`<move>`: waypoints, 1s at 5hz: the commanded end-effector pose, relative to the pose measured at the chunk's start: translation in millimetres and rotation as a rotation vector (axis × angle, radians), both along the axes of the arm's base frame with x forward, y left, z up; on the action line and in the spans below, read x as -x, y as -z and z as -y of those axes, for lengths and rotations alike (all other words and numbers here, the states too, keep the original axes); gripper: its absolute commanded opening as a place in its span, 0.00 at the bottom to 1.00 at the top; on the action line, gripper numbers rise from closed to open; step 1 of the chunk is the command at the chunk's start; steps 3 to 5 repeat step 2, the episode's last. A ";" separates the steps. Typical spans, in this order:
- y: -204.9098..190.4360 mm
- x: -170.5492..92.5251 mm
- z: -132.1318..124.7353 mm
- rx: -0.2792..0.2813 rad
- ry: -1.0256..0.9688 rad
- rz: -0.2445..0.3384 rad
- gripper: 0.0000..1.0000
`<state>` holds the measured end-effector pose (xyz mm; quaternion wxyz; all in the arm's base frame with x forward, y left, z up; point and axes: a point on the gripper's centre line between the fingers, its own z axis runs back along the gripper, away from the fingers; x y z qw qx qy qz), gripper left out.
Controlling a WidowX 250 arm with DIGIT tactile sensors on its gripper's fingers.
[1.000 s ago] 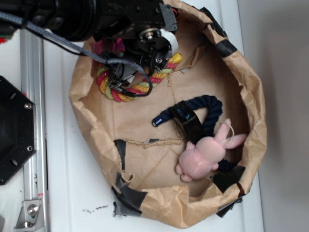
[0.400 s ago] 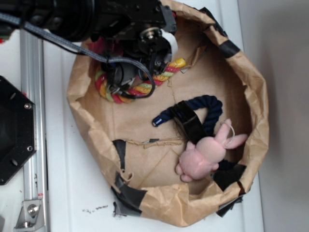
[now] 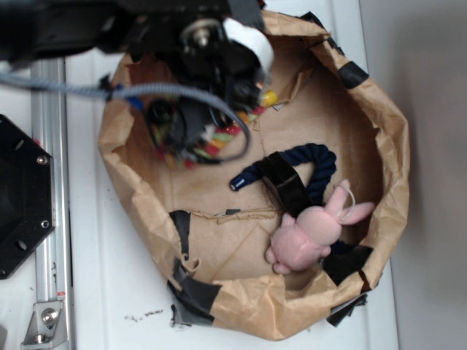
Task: Grab the multicolored rope.
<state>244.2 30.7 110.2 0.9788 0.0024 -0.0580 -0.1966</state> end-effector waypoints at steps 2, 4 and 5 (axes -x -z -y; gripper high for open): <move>-50.4 -18.9 18.5 0.019 -0.538 0.091 0.00; -50.4 -18.9 18.5 0.019 -0.538 0.091 0.00; -50.4 -18.9 18.5 0.019 -0.538 0.091 0.00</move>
